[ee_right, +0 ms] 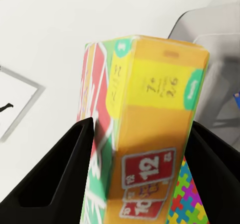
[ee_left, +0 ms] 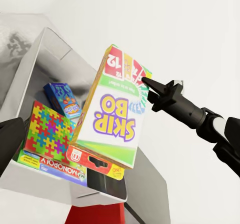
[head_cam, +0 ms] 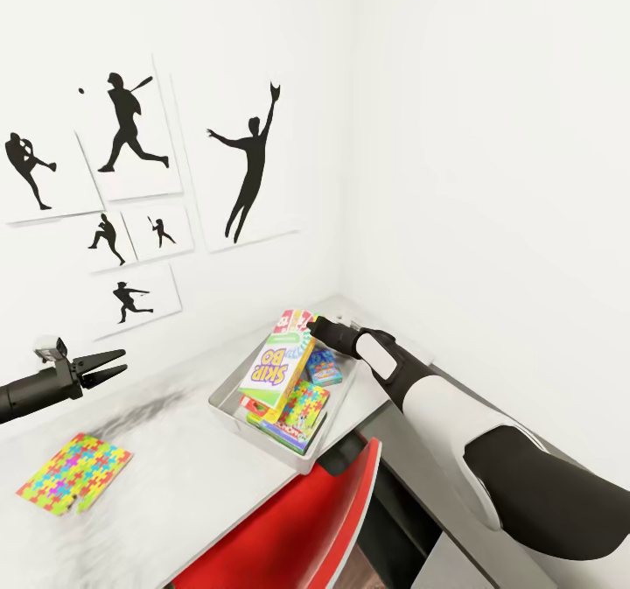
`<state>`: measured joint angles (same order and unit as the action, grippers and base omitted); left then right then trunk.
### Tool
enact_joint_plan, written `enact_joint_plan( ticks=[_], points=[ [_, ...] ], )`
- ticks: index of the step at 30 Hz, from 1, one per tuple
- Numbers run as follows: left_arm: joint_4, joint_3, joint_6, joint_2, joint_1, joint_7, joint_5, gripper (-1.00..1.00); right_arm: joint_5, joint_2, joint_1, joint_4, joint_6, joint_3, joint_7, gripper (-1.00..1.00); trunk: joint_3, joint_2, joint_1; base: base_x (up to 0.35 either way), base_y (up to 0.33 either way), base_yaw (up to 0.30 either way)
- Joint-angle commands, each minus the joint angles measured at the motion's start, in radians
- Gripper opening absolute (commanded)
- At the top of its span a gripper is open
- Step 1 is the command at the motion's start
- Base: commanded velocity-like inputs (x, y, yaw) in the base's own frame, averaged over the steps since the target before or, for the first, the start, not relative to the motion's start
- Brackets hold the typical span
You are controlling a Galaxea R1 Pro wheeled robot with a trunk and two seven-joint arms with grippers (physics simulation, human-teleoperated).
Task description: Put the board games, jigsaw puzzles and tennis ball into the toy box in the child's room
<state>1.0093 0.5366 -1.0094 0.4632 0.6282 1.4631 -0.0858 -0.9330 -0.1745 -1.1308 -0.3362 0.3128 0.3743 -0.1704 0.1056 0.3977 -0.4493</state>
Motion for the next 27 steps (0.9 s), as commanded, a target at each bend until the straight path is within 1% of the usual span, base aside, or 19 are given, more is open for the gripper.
enact_joint_plan(
  ticks=[1,23,27],
  points=[
    [0.000,0.000,-0.010,0.000,0.001,0.004,0.000,1.00,-0.001,0.000,-0.001,0.001,0.002,0.002,-0.002,-1.00,0.002,0.002,-0.001,0.000,0.000,0.000],
    [0.000,0.000,-0.009,0.000,0.001,0.005,0.000,1.00,0.000,0.000,-0.001,0.014,0.001,0.005,-0.001,-1.00,0.002,0.002,-0.001,0.000,0.000,0.000],
    [0.000,0.000,-0.008,0.000,0.001,0.006,0.000,1.00,0.001,0.000,-0.001,0.037,-0.010,0.007,-0.003,-1.00,0.002,0.002,-0.001,0.000,0.000,0.000]
  ],
)
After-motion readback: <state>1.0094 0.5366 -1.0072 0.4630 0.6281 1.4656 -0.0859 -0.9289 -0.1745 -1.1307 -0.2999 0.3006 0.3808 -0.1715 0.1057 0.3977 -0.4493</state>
